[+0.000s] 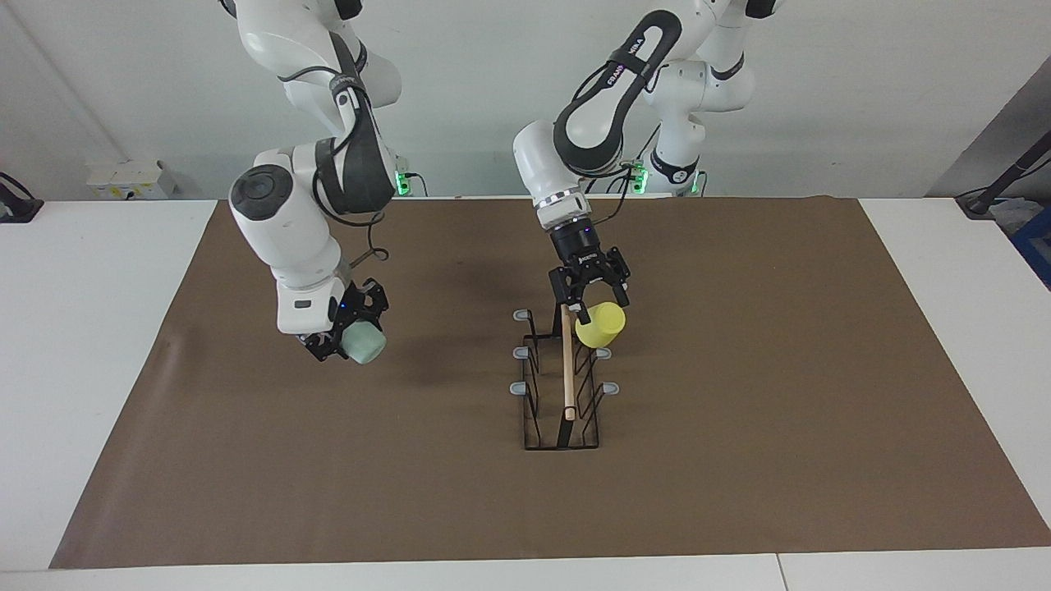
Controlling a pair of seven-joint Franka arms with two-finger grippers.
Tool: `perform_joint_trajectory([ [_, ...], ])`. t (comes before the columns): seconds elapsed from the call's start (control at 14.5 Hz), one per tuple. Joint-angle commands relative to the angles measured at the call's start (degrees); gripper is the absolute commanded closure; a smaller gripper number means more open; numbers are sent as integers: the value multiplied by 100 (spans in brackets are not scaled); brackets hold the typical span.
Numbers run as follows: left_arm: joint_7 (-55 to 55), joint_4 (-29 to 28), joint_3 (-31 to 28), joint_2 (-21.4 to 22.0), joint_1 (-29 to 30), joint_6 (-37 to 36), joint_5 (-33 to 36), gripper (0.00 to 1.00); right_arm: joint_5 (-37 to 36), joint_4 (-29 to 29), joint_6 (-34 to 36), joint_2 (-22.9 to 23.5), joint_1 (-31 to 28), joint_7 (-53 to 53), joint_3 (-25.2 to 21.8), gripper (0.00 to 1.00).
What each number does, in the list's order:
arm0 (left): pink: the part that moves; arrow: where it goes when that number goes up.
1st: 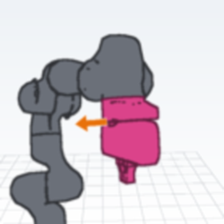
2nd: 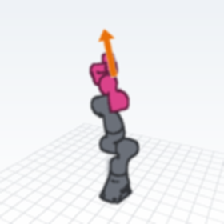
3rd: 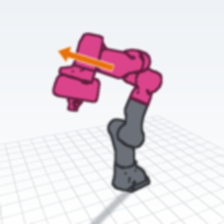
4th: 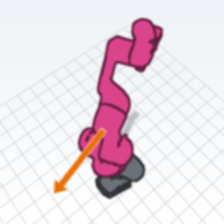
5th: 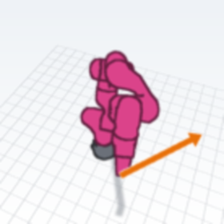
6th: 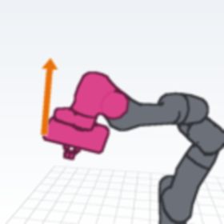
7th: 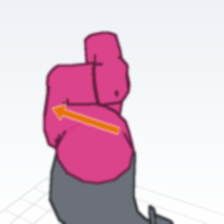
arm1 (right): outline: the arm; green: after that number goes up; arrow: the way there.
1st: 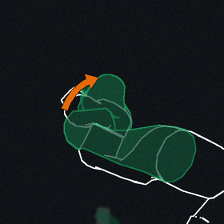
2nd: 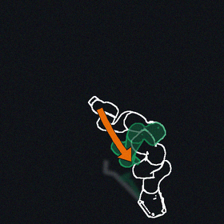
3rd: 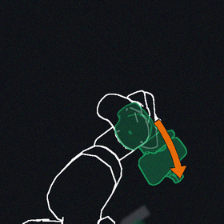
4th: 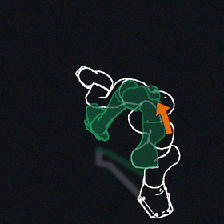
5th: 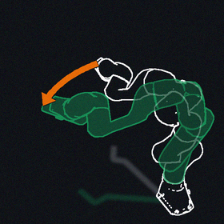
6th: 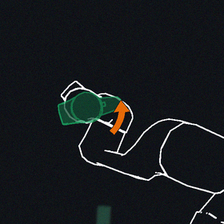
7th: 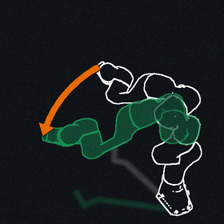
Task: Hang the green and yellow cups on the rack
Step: 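Hang the yellow cup on a rack peg with the left gripper, then withdraw the left gripper while the right gripper carries the green cup to the rack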
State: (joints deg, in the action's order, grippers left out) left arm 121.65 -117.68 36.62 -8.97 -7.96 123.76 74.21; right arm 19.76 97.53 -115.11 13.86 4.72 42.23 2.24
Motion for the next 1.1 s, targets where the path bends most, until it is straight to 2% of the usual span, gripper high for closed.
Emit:
perform_joint_trajectory([
  [0.0,-1919,402,-356,193,14,289,-1263,0,1393,169,-151,-269,-164,512,48,100],
  [0.14,-3098,535,-637,290,22,367,-2048,0,2439,344,-370,-383,-199,925,48,100],
  [0.34,-4855,702,-1234,501,-21,666,-3277,0,4100,1090,-1212,-682,-77,1855,57,100],
  [0.55,-7217,720,-1911,860,-39,667,-4840,0,5420,1767,-1941,-981,423,2769,57,100],
  [0.76,-9495,720,-2684,1177,-65,536,-6406,0,7186,2234,-3013,-1149,1082,3972,57,100],
  [0.83,-10058,737,-2939,1222,-109,387,-6741,0,7600,2244,-3304,-1149,1267,4333,57,100],
  [1.03,-11729,1333,-3432,1161,-48,-674,-7472,0,9022,2296,-3710,-1140,1698,5318,57,100],
])
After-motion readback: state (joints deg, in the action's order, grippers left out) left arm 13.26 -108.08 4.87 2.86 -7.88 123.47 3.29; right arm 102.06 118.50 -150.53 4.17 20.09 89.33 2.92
